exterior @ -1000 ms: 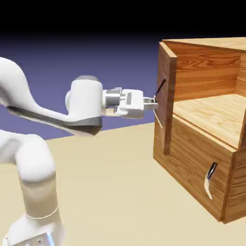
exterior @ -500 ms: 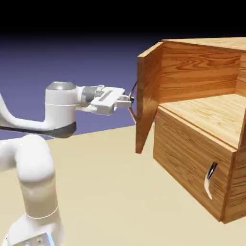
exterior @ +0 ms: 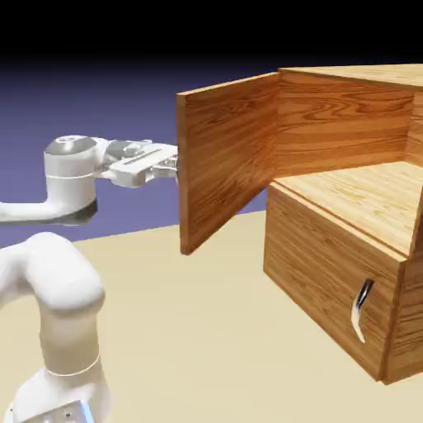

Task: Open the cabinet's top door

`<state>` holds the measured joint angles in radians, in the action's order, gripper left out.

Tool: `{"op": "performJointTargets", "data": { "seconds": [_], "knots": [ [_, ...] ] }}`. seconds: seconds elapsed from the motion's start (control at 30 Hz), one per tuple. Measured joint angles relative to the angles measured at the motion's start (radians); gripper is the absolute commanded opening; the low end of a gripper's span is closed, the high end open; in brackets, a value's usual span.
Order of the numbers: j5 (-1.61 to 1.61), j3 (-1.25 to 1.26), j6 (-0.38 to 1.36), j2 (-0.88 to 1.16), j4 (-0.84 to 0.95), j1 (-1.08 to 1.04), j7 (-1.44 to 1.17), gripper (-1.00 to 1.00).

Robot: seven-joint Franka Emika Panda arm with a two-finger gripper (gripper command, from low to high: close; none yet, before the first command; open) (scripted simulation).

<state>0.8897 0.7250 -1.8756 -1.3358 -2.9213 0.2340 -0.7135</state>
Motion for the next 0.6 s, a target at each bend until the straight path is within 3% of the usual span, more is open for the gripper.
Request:
{"op": "performJointTargets", "data": {
  "seconds": [0.6],
  "knots": [
    [-0.386, 0.531, 0.583, 0.196, 0.622, -0.432, -0.001, -1.00]
  ]
}}
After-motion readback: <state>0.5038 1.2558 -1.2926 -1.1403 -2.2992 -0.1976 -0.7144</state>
